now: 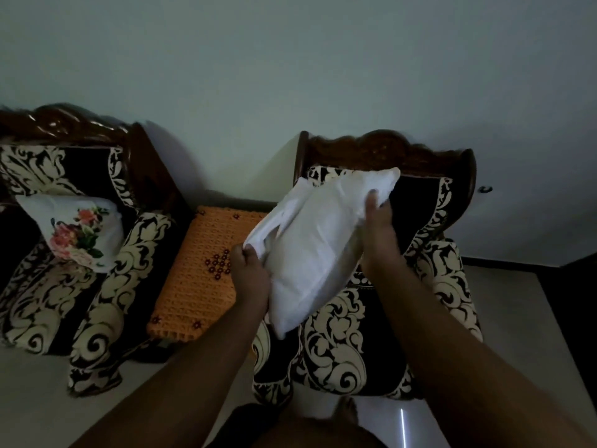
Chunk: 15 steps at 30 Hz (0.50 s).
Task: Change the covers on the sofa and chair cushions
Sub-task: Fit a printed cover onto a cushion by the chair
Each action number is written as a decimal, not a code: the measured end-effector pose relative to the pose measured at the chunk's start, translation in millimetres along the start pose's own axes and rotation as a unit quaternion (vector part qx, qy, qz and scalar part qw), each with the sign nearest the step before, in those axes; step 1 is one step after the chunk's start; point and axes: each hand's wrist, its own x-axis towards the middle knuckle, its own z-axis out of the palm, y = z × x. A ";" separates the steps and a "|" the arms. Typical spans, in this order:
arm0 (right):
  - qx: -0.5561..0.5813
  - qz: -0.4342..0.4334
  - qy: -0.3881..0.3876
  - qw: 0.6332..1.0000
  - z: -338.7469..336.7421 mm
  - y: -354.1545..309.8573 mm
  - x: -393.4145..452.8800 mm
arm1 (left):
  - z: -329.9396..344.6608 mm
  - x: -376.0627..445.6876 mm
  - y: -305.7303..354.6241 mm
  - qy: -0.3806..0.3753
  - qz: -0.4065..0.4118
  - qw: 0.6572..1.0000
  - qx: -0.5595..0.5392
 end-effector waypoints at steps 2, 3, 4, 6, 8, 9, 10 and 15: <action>-0.192 0.053 0.006 0.980 25.4 45.5 -11.2 | 2.4 0.3 -9.5 -0.049 0.021 0.998 0.038; -0.240 0.100 0.017 0.966 35.1 70.4 -17.5 | 5.0 1.3 -15.2 -0.091 0.026 0.993 0.072; -0.245 0.147 0.028 0.958 42.3 94.8 -23.4 | 4.9 4.2 -25.0 -0.131 0.031 0.985 0.109; -0.166 0.231 0.048 0.957 41.3 140.8 -23.2 | 1.0 11.4 -41.9 -0.196 0.057 0.964 0.170; -0.059 0.307 0.063 0.948 36.0 178.2 -19.7 | -12.0 24.2 -54.4 -0.238 0.089 0.947 0.196; -0.037 0.319 0.072 0.944 29.8 203.2 -14.4 | -20.1 30.8 -60.4 -0.258 0.093 0.940 0.202; -0.038 0.325 0.059 0.943 24.4 226.1 -11.0 | -26.7 36.8 -65.5 -0.274 0.092 0.935 0.205; 0.026 0.313 0.047 0.948 36.6 221.2 -25.2 | -48.3 50.7 -67.6 -0.312 0.041 0.939 0.139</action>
